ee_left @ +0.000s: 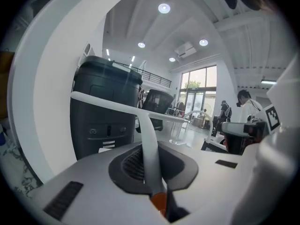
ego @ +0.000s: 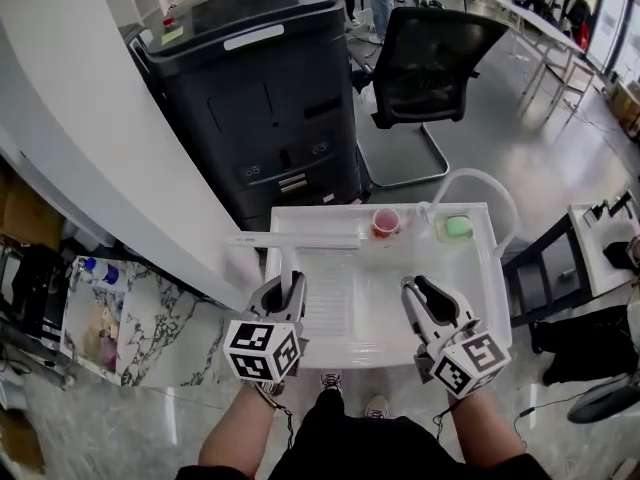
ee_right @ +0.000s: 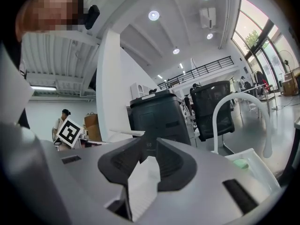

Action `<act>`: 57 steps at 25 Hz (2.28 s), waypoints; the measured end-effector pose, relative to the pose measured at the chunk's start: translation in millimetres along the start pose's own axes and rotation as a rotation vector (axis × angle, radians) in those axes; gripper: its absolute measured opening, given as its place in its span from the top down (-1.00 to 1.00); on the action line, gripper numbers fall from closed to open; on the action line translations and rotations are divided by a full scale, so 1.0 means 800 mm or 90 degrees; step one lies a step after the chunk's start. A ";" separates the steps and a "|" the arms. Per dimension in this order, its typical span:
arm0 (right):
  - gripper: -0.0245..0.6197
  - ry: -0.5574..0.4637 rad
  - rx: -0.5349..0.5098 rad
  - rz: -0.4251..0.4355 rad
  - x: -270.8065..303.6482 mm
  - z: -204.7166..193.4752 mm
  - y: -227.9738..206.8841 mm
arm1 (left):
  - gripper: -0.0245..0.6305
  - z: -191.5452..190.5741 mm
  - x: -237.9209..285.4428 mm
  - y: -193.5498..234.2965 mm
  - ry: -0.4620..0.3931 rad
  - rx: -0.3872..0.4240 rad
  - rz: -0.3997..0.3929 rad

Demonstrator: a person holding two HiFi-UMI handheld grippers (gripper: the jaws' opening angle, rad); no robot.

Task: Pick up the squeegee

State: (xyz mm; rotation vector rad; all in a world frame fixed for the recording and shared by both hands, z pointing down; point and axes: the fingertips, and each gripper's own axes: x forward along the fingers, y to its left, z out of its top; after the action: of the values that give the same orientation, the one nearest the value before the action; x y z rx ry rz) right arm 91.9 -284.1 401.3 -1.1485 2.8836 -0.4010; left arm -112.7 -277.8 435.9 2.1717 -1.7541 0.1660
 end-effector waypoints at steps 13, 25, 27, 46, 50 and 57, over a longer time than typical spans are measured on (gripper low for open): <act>0.62 -0.005 0.005 0.110 -0.070 0.001 0.023 | 0.81 0.005 -0.144 -0.103 -0.075 0.004 0.065; 0.73 0.000 0.033 0.157 -0.066 -0.014 0.063 | 0.81 -0.007 -0.214 -0.104 -0.079 0.000 0.101; 0.76 0.003 0.035 0.159 -0.063 -0.017 0.074 | 0.81 -0.011 -0.223 -0.096 -0.077 -0.003 0.100; 0.87 -0.008 -0.005 0.020 -0.118 -0.043 0.234 | 0.81 -0.042 -0.319 -0.037 -0.074 -0.004 -0.071; 0.87 -0.013 -0.008 -0.023 -0.152 -0.049 0.265 | 0.81 -0.052 -0.348 -0.040 -0.067 -0.006 -0.111; 0.87 -0.028 -0.005 -0.089 -0.212 -0.075 0.308 | 0.81 -0.083 -0.383 -0.054 -0.055 -0.001 -0.177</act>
State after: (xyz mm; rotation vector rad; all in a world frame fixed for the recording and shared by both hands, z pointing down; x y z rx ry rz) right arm 43.4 17.0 386.0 -1.3478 2.7790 -0.3612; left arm -133.0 35.4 397.7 2.4242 -1.4725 0.0008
